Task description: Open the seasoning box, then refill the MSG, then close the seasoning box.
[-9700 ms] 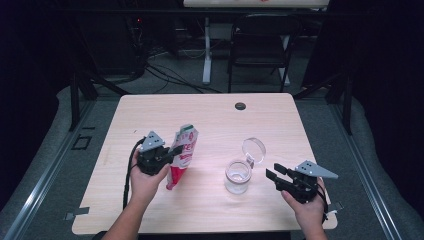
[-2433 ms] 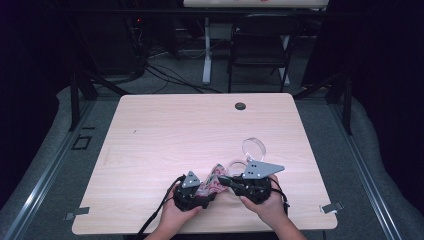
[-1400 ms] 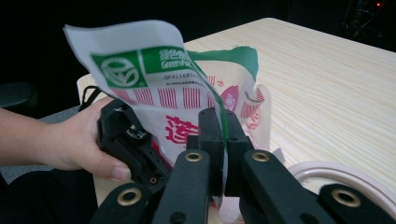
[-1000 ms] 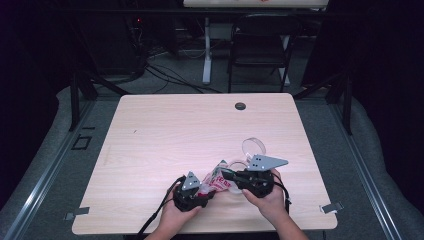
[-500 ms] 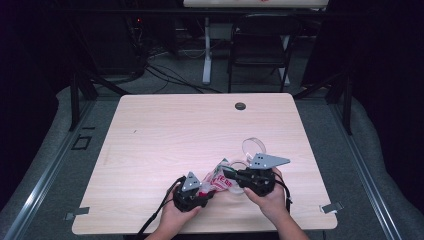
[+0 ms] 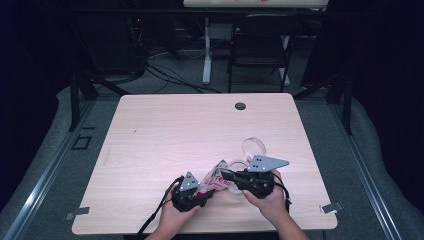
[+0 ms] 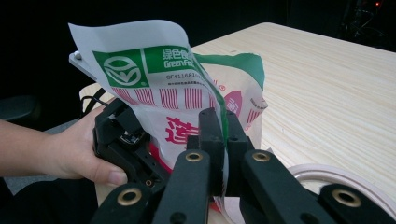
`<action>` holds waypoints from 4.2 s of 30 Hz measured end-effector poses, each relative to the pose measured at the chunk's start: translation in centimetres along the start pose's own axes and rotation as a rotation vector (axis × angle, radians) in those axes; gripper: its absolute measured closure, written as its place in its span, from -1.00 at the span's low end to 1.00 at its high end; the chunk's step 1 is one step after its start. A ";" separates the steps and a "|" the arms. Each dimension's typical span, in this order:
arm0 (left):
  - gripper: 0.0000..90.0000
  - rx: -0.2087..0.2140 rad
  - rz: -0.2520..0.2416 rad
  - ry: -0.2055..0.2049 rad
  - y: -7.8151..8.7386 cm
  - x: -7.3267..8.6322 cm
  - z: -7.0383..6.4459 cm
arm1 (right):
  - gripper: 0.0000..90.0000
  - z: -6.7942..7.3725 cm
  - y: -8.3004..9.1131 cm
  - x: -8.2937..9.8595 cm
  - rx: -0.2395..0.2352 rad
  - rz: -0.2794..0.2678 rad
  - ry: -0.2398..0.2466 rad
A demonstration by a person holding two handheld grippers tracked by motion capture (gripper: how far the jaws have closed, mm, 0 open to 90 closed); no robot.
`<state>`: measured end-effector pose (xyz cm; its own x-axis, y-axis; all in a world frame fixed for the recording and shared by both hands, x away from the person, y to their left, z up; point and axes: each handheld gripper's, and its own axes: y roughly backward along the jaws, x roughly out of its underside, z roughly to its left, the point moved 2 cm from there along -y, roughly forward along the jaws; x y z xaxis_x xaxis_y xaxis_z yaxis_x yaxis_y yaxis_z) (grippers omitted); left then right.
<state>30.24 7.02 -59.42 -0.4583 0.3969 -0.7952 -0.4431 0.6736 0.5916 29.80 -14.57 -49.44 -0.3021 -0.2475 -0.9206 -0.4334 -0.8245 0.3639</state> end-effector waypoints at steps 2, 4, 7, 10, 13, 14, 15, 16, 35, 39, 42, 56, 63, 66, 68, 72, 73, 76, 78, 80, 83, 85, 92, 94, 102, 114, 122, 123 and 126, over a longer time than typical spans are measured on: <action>0.29 -0.011 -0.001 -0.017 0.2 -0.1 0.1 | 1.00 0.1 0.1 -0.1 -0.002 -0.008 -0.001; 0.30 -0.023 0.000 -0.027 0.3 -0.2 0.0 | 1.00 0.1 0.1 -0.1 0.000 -0.008 0.000; 0.30 -0.039 -0.004 -0.041 0.5 -0.3 0.1 | 1.00 0.2 0.1 -0.1 -0.002 -0.010 0.000; 0.30 -0.058 -0.009 -0.041 0.6 -0.4 0.1 | 1.00 0.2 0.1 -0.2 -0.004 -0.009 0.009; 0.30 -0.091 -0.005 -0.060 0.9 -0.5 0.1 | 1.00 0.3 0.1 -0.2 0.005 -0.006 0.016; 0.30 -0.098 -0.006 -0.062 0.9 -0.5 0.1 | 1.00 0.3 0.1 -0.2 0.005 -0.005 0.018; 0.30 -0.110 -0.010 -0.074 1.0 -0.6 0.1 | 1.00 0.3 0.1 -0.2 0.007 -0.006 0.020; 0.30 -0.116 -0.011 -0.078 1.1 -0.6 0.2 | 1.00 0.4 0.1 -0.2 0.008 -0.008 0.021; 0.31 -0.184 -0.017 -0.154 1.8 -1.2 -0.1 | 0.75 0.9 -0.2 -0.3 0.010 0.005 0.064; 0.31 -0.194 -0.019 -0.152 2.0 -1.3 0.2 | 0.63 0.9 0.1 -0.4 0.015 -0.006 0.071; 0.31 -0.204 -0.022 -0.149 2.2 -1.4 0.4 | 0.59 0.8 0.3 -0.5 0.016 -0.017 0.069; 0.31 -0.257 -0.021 -0.187 2.8 -1.9 1.0 | 0.39 0.3 1.9 -0.7 0.047 -0.053 0.085; 0.31 -0.278 -0.026 -0.213 2.9 -2.5 1.3 | 0.35 0.3 2.5 -0.7 0.082 -0.050 0.117; 0.31 -0.291 -0.022 -0.239 3.0 -2.9 1.5 | 0.33 0.4 2.8 -0.7 0.098 -0.050 0.135; 0.31 -0.295 -0.019 -0.244 3.1 -3.2 1.7 | 0.32 0.5 3.0 -0.6 0.102 -0.052 0.148; 0.31 -0.303 -0.018 -0.258 3.2 -3.8 2.1 | 0.26 0.5 3.2 -0.7 0.117 -0.037 0.206; 0.31 -0.303 -0.020 -0.258 3.2 -3.9 2.2 | 0.28 0.5 3.2 -0.8 0.127 -0.035 0.227; 0.31 -0.299 -0.018 -0.262 3.1 -4.4 2.4 | 0.30 0.6 3.3 -1.4 0.134 -0.015 0.263; 0.31 -0.294 -0.017 -0.272 2.9 -4.8 2.4 | 0.31 0.4 3.5 -2.0 0.124 -0.009 0.252; 0.31 -0.288 -0.016 -0.277 2.7 -5.1 2.4 | 0.34 0.2 3.7 -2.6 0.126 0.000 0.252; 0.31 -0.281 -0.011 -0.284 2.6 -5.5 2.3 | 0.32 -0.1 3.9 -3.4 0.125 -0.004 0.257; 0.31 -0.279 -0.007 -0.282 2.5 -5.7 2.3 | 0.24 -0.3 4.1 -3.9 0.121 0.013 0.283; 0.31 -0.287 -0.001 -0.301 2.8 -6.7 2.4 | 0.28 -0.8 4.7 -5.7 0.104 0.015 0.360; 0.31 -0.292 -0.002 -0.305 2.9 -7.0 2.5 | 0.25 -0.7 5.0 -6.2 0.115 0.008 0.394; 0.31 -0.294 0.018 -0.339 3.0 -7.7 2.4 | 0.22 -0.3 5.2 -6.2 0.163 0.022 0.480; 0.31 -0.309 0.055 -0.376 3.1 -7.7 2.7 | 0.12 0.5 4.6 -5.7 0.209 0.053 0.579; 0.31 -0.309 0.074 -0.400 2.9 -7.7 2.7 | 0.14 0.8 4.1 -5.7 0.195 0.057 0.611; 0.31 -0.308 0.080 -0.405 2.9 -7.7 2.7 | 0.14 0.9 4.1 -5.8 0.192 0.058 0.618; 0.31 -0.304 0.090 -0.414 2.7 -7.6 2.5 | 0.16 1.1 3.7 -5.9 0.182 0.062 0.639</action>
<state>34.48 7.41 -52.07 -0.1891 0.6995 -0.6891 -0.6479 0.4385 0.6229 28.99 -15.60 -42.45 0.2075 -0.5905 -0.7799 -0.5846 -0.7141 0.3850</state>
